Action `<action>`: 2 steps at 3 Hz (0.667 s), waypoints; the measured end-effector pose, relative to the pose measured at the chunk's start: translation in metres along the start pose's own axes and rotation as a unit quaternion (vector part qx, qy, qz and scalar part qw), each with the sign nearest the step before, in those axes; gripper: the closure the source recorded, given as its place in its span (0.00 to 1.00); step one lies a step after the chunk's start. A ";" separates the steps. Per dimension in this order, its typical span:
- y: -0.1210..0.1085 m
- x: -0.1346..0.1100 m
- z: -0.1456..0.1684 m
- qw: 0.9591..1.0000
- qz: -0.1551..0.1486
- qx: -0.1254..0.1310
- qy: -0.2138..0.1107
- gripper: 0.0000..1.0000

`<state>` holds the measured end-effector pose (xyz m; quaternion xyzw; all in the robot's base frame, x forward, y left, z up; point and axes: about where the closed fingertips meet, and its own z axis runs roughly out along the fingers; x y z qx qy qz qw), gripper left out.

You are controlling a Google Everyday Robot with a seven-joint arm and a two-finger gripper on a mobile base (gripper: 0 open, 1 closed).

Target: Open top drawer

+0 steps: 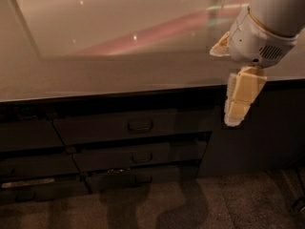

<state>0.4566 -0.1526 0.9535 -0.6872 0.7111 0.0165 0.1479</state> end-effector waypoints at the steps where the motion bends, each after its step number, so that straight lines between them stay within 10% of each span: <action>1: 0.000 0.000 0.000 1.000 0.000 0.000 0.000 0.00; 2: -0.012 0.004 0.014 1.000 -0.004 -0.006 -0.006 0.00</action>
Offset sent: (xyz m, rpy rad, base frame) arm 0.0290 -0.0074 -0.0289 0.0212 0.0386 0.0314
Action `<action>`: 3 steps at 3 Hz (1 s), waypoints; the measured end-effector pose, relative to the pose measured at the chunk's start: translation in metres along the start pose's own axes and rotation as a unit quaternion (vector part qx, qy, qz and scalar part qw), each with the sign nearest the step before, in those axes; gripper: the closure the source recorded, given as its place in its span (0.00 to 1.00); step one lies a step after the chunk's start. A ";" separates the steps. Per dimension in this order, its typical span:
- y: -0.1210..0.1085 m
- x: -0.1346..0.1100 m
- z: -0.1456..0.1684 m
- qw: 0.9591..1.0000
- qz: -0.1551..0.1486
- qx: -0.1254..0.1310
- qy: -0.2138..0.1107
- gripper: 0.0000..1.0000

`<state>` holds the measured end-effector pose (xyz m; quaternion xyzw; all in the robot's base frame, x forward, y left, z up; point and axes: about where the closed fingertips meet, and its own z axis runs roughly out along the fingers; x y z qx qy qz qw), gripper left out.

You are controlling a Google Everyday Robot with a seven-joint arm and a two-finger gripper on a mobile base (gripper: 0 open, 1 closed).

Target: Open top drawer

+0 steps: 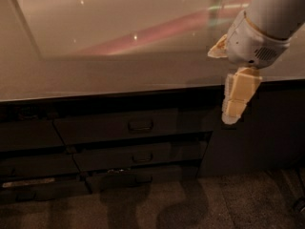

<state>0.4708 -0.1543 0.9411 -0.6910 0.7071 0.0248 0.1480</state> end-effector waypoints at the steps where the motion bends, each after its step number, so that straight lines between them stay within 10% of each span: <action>1: -0.015 0.010 0.026 1.000 0.001 -0.014 0.006 0.00; 3: -0.033 0.028 0.071 0.998 0.011 -0.055 0.007 0.00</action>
Offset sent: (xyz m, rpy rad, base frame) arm 0.0462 -0.0146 -0.0701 -0.0211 0.1063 0.0025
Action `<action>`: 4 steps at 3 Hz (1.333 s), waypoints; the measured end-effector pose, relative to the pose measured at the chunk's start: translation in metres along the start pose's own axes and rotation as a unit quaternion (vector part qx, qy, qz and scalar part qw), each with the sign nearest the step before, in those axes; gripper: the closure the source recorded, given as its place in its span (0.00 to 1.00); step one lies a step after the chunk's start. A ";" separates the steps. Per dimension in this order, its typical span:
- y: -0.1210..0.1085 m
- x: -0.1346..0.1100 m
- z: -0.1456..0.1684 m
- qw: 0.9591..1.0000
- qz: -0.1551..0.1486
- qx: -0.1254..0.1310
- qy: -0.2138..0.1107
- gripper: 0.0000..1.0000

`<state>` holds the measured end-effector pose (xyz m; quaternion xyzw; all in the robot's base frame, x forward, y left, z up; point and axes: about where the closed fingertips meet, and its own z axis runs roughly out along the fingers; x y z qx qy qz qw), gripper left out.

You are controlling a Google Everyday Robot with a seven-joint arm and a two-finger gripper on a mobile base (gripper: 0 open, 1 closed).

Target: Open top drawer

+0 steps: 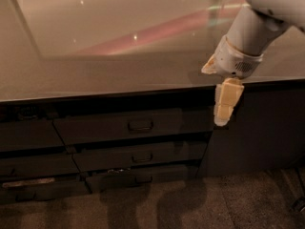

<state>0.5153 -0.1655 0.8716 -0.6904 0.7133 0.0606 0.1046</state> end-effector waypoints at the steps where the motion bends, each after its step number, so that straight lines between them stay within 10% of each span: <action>1: -0.007 0.006 0.016 1.000 0.005 -0.017 -0.002 0.00; 4: 0.025 0.001 0.028 1.000 -0.013 0.001 -0.001 0.00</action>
Offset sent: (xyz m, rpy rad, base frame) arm 0.0072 -0.0018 -0.0142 0.0043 0.0319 -0.0004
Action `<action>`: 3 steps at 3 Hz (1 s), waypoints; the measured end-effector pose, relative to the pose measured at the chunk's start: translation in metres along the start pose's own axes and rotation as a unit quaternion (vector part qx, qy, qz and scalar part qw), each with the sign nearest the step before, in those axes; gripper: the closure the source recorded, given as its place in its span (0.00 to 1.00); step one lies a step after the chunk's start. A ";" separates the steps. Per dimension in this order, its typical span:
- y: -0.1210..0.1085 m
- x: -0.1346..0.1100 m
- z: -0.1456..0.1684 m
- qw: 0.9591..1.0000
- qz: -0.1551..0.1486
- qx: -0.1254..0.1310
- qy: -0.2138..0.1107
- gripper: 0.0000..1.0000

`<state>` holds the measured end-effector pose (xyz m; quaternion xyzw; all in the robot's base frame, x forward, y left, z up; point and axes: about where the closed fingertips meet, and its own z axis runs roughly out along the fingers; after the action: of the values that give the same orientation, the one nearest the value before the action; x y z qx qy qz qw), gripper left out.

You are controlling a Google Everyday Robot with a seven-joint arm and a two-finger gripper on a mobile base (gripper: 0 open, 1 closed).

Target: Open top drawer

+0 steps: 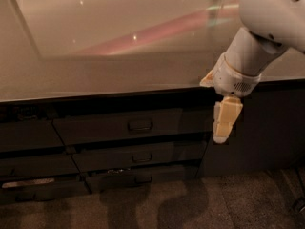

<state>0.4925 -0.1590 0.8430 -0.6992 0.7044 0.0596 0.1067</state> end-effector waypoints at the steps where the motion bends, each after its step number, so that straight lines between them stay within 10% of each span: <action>1: 0.029 -0.001 0.018 1.000 -0.016 -0.012 -0.018 0.00; 3: 0.027 0.002 0.023 1.000 -0.010 -0.016 -0.010 0.00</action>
Offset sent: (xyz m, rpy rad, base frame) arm -0.0392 0.0069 -0.0271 0.0499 0.0234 0.0521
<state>0.4669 -0.1555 0.8182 -0.7074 0.6950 0.0768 0.1033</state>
